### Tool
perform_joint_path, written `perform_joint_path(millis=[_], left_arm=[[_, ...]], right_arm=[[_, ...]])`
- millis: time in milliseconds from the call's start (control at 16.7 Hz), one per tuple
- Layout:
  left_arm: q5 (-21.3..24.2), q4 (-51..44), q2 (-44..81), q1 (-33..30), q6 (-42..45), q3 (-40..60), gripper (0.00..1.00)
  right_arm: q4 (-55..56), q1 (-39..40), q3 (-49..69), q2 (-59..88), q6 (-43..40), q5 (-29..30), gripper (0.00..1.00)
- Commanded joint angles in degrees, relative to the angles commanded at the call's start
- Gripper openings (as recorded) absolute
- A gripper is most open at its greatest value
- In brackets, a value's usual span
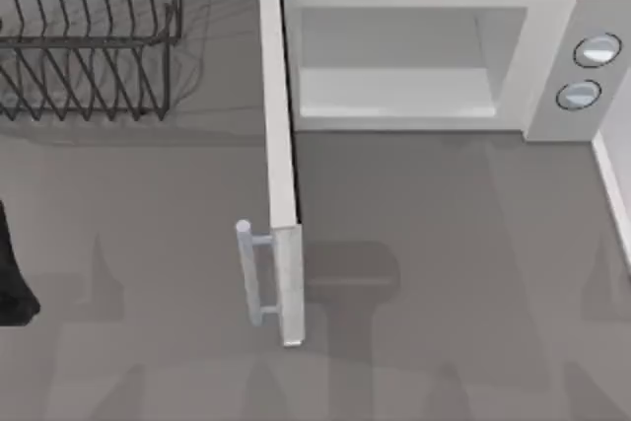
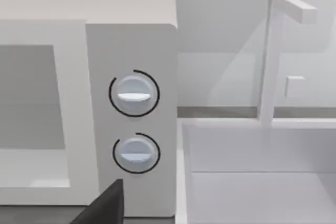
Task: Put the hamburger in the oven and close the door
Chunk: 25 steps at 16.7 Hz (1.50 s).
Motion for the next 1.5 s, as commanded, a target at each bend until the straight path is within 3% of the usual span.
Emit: perform_joint_path(millis=[240,480,1080,1500], left_arm=[[0.00,0.00,0.00,0.00,0.00,0.00,1.00],[0.00,0.00,0.00,0.00,0.00,0.00,1.00],[0.00,0.00,0.00,0.00,0.00,0.00,1.00],[0.00,0.00,0.00,0.00,0.00,0.00,1.00]], right_arm=[[-1.17,-0.82,1.22,1.72,-1.78,0.01,1.00],[-7.60,-5.16,7.83,11.78,-12.60,-0.09,1.00],[-35.87,-23.28,32.84,57.09,-68.80,-0.23,1.00],[-50.91,-33.71,47.66,81.26,-97.89,-0.04,1.00]])
